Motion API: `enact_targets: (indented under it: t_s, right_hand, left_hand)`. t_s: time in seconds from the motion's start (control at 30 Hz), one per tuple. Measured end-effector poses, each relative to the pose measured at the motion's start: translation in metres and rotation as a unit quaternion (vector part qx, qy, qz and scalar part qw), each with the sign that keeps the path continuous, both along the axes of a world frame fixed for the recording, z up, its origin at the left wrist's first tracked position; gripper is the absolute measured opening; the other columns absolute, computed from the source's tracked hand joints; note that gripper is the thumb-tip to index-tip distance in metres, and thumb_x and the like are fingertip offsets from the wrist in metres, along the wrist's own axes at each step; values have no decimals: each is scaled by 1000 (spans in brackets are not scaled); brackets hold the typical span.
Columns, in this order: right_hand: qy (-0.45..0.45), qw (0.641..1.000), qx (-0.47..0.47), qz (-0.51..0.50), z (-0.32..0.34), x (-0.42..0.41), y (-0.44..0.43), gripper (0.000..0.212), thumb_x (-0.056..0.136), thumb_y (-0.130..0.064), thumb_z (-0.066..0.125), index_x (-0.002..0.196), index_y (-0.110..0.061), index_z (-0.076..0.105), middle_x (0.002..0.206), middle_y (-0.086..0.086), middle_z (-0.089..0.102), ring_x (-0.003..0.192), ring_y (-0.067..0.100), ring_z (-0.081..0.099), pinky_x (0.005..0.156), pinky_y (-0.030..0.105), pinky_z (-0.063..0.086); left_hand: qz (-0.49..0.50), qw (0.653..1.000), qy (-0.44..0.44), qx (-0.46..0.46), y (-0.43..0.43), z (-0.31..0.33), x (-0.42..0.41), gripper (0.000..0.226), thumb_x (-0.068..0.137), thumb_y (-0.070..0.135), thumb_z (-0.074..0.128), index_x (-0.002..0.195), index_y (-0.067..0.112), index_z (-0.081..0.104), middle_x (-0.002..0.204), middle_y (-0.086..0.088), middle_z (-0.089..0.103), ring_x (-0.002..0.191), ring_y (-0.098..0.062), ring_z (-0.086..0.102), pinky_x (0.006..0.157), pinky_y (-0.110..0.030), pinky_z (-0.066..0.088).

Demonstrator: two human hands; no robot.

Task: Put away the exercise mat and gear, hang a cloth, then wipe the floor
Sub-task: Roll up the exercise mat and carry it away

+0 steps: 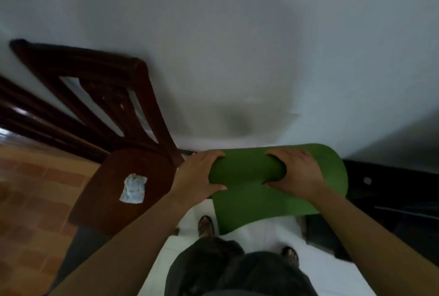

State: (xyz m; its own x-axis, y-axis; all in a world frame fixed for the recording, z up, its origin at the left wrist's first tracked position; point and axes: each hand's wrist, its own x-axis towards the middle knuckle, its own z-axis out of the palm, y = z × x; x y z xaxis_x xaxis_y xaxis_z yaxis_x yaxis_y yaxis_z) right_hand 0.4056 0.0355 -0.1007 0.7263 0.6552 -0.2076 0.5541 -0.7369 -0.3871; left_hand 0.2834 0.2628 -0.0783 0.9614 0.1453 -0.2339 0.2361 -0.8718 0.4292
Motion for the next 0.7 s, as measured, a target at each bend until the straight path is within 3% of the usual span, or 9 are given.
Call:
enact_targets:
  t_s: [0.27, 0.6, 0.7]
  right_hand:
    - [55, 993, -44, -95, -47, 1, 33, 84, 60, -59, 76, 133, -34, 44, 137, -7, 49, 127, 16, 43, 110, 33, 22]
    - [159, 976, -96, -114, -172, -11, 39, 84, 62, -59, 75, 135, -36, 40, 138, -8, 47, 128, 18, 41, 108, 33, 25]
    - [192, 968, -91, -132, -216, -17, 42, 85, 61, -56, 77, 134, -36, 41, 136, -7, 50, 125, 19, 44, 108, 33, 26]
  left_hand:
    - [-110, 992, 48, -34, 53, -52, 55, 79, 66, 42, 80, 132, 28, 40, 135, 5, 46, 123, -13, 42, 99, -26, 34]
    - [-119, 981, 136, -67, 56, -187, 58, 77, 63, 40, 82, 129, 29, 43, 130, 4, 51, 118, -15, 46, 90, -24, 32]
    - [-121, 979, 147, -69, 57, -231, 54, 77, 62, 38, 82, 129, 28, 43, 130, 3, 51, 118, -16, 46, 94, -28, 35]
